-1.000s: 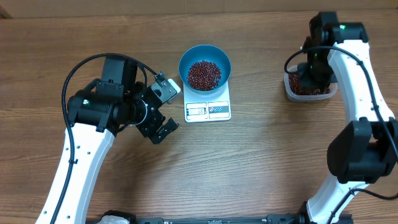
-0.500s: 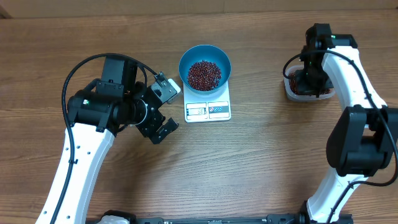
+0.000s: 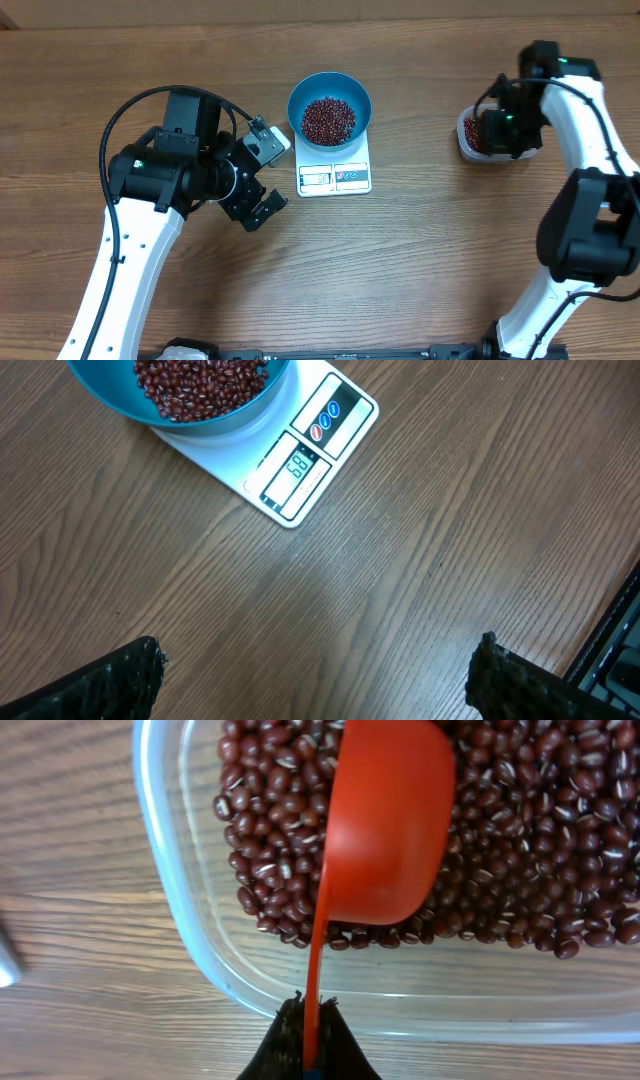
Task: Scoop item into bowl and weigh 150g on scale
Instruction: 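Dip the red scoop into the beans tub for a third scoop, then lift the filled scoop and carry it left over the blue bowl, then tilt the red scoop with the right gripper to pour beans into bowl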
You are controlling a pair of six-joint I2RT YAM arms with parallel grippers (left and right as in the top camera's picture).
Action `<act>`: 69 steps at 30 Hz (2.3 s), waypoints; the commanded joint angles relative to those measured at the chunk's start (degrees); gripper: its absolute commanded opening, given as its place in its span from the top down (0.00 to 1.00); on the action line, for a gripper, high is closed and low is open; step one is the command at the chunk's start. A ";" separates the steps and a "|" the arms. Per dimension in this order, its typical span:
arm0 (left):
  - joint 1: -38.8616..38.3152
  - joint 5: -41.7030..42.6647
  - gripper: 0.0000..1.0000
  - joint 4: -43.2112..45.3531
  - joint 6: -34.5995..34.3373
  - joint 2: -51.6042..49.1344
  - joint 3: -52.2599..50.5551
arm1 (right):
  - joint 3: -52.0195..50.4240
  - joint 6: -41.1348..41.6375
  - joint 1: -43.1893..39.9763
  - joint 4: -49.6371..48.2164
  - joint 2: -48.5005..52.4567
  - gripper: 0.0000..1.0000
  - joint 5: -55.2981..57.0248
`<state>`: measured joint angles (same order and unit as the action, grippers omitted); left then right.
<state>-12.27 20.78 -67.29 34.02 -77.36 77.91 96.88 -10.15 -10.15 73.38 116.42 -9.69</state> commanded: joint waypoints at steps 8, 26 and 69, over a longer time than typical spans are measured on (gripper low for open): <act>0.31 -0.02 0.00 0.20 -1.01 0.87 -0.17 | -0.57 -3.89 -12.04 1.05 0.39 0.96 -23.08; 0.31 -0.02 0.00 0.17 -1.01 0.87 -0.17 | -0.57 -17.68 -22.88 12.17 0.39 0.96 -41.72; 0.31 -0.02 0.01 0.20 -1.01 0.87 -0.17 | 10.38 -5.70 28.13 -10.14 -0.72 0.96 -10.60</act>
<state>-12.27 20.78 -67.29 34.02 -77.36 77.91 104.99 -16.40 15.22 63.94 116.44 -32.80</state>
